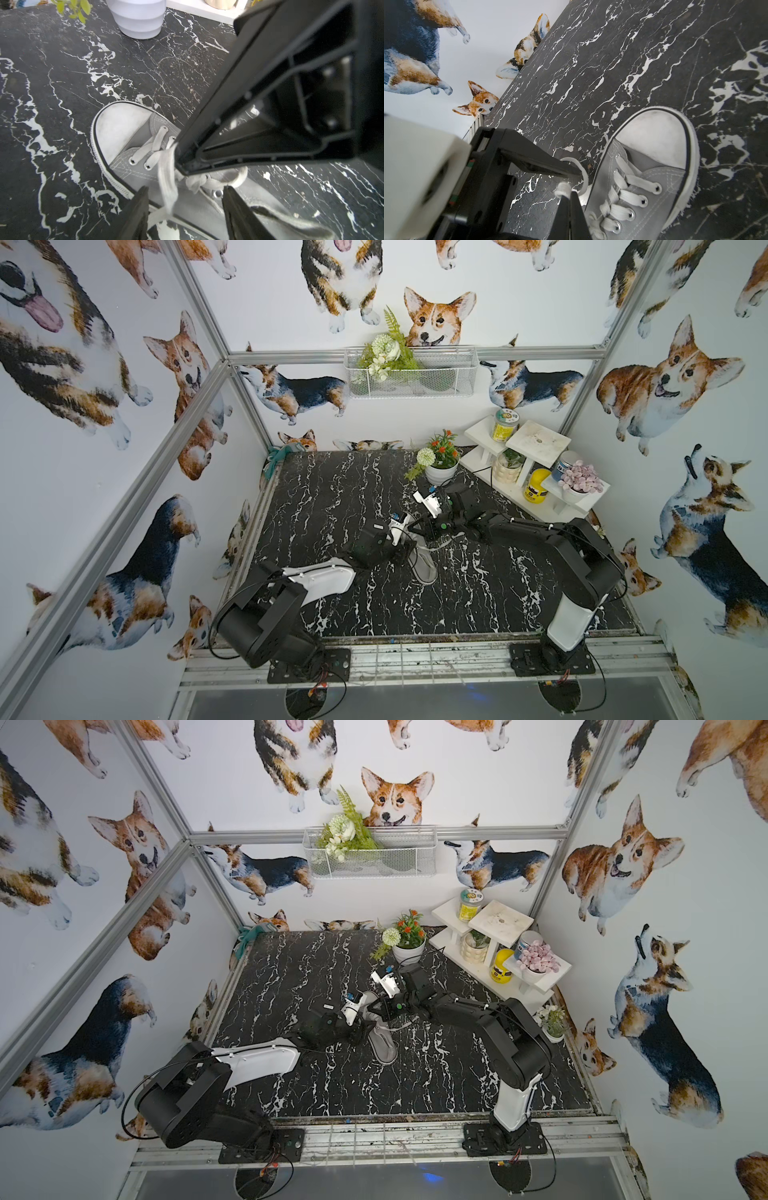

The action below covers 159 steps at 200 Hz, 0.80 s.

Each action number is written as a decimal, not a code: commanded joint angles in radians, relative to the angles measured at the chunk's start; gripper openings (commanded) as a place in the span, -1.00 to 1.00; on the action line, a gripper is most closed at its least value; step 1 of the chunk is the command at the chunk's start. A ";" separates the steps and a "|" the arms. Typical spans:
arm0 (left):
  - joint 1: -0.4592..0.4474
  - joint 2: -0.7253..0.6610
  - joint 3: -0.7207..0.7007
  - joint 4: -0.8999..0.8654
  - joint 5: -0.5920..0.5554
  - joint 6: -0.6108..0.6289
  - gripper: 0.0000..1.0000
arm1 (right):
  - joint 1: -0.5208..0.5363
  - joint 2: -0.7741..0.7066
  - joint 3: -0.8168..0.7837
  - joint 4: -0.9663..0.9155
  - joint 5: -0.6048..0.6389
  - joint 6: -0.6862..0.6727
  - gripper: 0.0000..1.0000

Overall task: Tie the shoes
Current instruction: Wrap the shoelace around the shoelace.

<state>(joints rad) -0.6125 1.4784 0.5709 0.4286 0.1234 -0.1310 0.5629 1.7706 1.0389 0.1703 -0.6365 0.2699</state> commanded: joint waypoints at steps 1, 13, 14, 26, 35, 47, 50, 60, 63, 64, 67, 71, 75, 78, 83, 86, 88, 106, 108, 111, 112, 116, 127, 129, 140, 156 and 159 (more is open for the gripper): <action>-0.011 0.004 0.007 0.030 -0.084 -0.026 0.24 | 0.003 0.001 0.008 -0.009 0.009 0.022 -0.97; -0.019 0.015 0.014 0.033 -0.083 -0.034 0.21 | 0.003 0.003 0.009 -0.009 0.010 0.025 -0.98; -0.019 0.016 0.015 0.033 -0.083 -0.035 0.21 | 0.003 0.002 0.010 -0.009 0.010 0.025 -0.98; -0.027 0.028 0.022 0.033 -0.092 -0.039 0.15 | 0.003 0.004 0.012 -0.011 0.012 0.026 -0.98; -0.029 0.037 0.026 0.034 -0.096 -0.042 0.07 | 0.005 0.004 0.013 -0.011 0.012 0.028 -0.98; -0.035 0.047 0.027 0.040 -0.096 -0.049 -0.04 | 0.006 0.003 0.013 -0.012 0.013 0.028 -0.98; -0.035 0.049 0.027 0.045 -0.097 -0.052 -0.09 | 0.005 0.003 0.013 -0.012 0.013 0.028 -0.98; -0.035 0.052 0.027 0.054 -0.097 -0.061 -0.20 | 0.005 0.002 0.015 -0.014 0.015 0.028 -0.98; -0.036 0.054 0.027 0.056 -0.097 -0.063 -0.23 | 0.006 0.002 0.015 -0.014 0.014 0.028 -0.98; -0.036 0.054 0.027 0.057 -0.097 -0.064 -0.24 | 0.006 0.002 0.015 -0.014 0.015 0.027 -0.98; -0.036 0.053 0.026 0.059 -0.097 -0.066 -0.27 | 0.005 0.003 0.015 -0.015 0.016 0.026 -0.98; -0.035 0.053 0.027 0.061 -0.097 -0.068 -0.31 | 0.006 0.002 0.016 -0.015 0.016 0.026 -0.98; -0.035 0.053 0.027 0.062 -0.096 -0.069 -0.33 | 0.005 0.003 0.015 -0.016 0.017 0.025 -0.98; -0.035 0.052 0.027 0.062 -0.094 -0.069 -0.35 | 0.005 0.003 0.015 -0.017 0.017 0.025 -0.98; -0.036 0.052 0.027 0.062 -0.093 -0.070 -0.38 | 0.006 0.003 0.016 -0.017 0.017 0.025 -0.98; -0.036 0.053 0.029 0.061 -0.094 -0.071 -0.40 | 0.006 0.003 0.015 -0.018 0.017 0.025 -0.98; -0.036 0.053 0.029 0.061 -0.094 -0.071 -0.41 | 0.005 0.003 0.016 -0.018 0.018 0.025 -0.98; -0.036 0.056 0.029 0.061 -0.086 -0.073 -0.47 | 0.006 0.003 0.016 -0.020 0.018 0.023 -0.98; -0.035 0.057 0.029 0.060 -0.084 -0.073 -0.47 | 0.005 0.003 0.016 -0.020 0.018 0.022 -0.98; -0.035 0.060 0.030 0.062 -0.080 -0.074 -0.48 | 0.005 0.004 0.016 -0.020 0.018 0.023 -0.98; -0.036 0.061 0.030 0.062 -0.080 -0.074 -0.49 | 0.006 0.003 0.016 -0.020 0.018 0.023 -0.97; -0.036 0.063 0.030 0.062 -0.078 -0.074 -0.50 | 0.005 0.004 0.016 -0.020 0.018 0.023 -0.98; -0.035 0.070 0.030 0.064 -0.076 -0.077 -0.53 | 0.006 0.006 0.016 -0.021 0.018 0.024 -0.98; -0.036 0.070 0.030 0.065 -0.075 -0.077 -0.54 | 0.005 0.006 0.015 -0.021 0.018 0.025 -0.98; -0.035 0.074 0.032 0.069 -0.072 -0.082 -0.58 | 0.005 0.006 0.015 -0.020 0.018 0.026 -0.98; -0.035 0.077 0.030 0.077 -0.065 -0.085 -0.66 | 0.006 0.003 0.013 -0.021 0.018 0.028 -0.98; -0.035 0.078 0.031 0.077 -0.064 -0.085 -0.68 | 0.005 0.004 0.013 -0.021 0.018 0.028 -0.98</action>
<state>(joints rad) -0.6483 1.5513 0.5949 0.4744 0.0425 -0.2077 0.5686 1.7748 1.0485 0.1535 -0.6239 0.2844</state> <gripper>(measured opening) 0.187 0.055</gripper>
